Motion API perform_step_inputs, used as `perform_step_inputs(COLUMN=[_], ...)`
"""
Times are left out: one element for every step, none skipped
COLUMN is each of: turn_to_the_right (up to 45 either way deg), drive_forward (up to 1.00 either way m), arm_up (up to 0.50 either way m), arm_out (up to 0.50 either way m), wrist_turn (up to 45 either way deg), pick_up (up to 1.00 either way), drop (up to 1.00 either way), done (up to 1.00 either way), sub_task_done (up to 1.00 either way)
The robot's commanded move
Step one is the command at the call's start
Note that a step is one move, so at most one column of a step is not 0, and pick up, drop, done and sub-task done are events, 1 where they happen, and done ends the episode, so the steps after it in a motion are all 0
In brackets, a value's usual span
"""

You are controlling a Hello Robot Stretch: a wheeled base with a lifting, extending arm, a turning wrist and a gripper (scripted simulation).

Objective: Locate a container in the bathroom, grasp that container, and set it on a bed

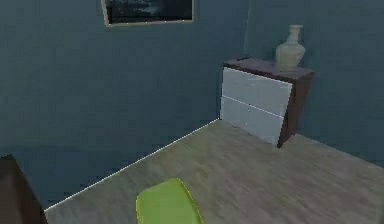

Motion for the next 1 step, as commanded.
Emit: perform_step_inputs(turn_to_the_right=[45.0], drive_forward=[0.00], arm_up=[0.00], arm_out=[0.00], wrist_turn=[0.0], pick_up=[0.00], drop=[0.00], done=[0.00], sub_task_done=[0.00])
